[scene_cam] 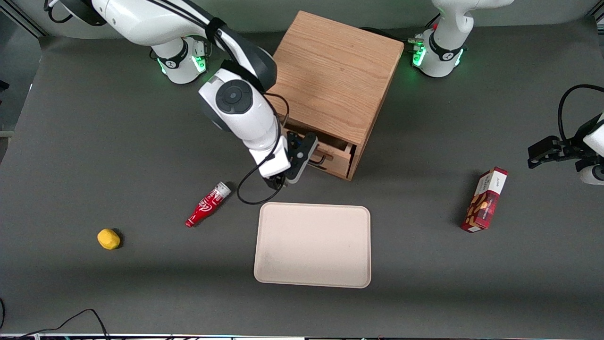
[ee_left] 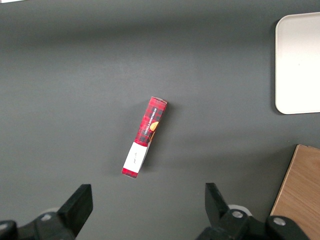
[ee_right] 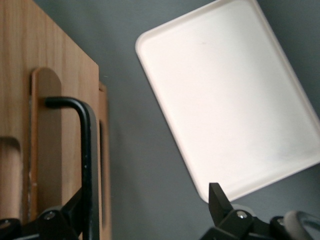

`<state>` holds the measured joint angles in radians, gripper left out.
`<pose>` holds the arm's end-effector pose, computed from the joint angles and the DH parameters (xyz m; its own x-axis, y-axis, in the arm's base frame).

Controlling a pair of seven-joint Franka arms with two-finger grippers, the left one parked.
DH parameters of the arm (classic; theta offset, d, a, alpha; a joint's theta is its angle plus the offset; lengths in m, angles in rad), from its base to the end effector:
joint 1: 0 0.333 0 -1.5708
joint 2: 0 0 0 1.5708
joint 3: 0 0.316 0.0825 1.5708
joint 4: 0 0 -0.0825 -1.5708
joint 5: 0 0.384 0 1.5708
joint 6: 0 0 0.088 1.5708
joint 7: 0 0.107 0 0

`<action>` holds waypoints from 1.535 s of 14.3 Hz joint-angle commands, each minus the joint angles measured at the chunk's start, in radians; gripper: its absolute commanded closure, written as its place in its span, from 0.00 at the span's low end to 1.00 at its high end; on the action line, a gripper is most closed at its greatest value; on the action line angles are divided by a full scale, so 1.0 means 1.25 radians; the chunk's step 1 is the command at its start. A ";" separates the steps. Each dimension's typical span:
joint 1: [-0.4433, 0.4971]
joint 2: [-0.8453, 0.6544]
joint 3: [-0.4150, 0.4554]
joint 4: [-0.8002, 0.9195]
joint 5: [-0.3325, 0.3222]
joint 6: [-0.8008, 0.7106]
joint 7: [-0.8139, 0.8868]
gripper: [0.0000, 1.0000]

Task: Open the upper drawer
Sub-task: 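Pull the handle with the right gripper, sliding the drawer out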

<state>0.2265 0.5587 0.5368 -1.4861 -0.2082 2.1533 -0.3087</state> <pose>0.5661 0.4344 0.4012 0.4659 0.8611 0.2034 0.8814 -0.4718 -0.0218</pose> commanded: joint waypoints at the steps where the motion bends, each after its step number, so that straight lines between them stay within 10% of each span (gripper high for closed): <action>1: -0.007 0.063 0.003 0.084 -0.053 -0.001 -0.027 0.00; 14: -0.028 0.158 -0.061 0.266 -0.112 0.006 -0.075 0.00; 22: -0.046 0.142 -0.056 0.275 -0.015 0.005 0.047 0.00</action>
<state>0.1642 0.7456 0.4683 -1.1906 -0.2322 2.1542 -0.3395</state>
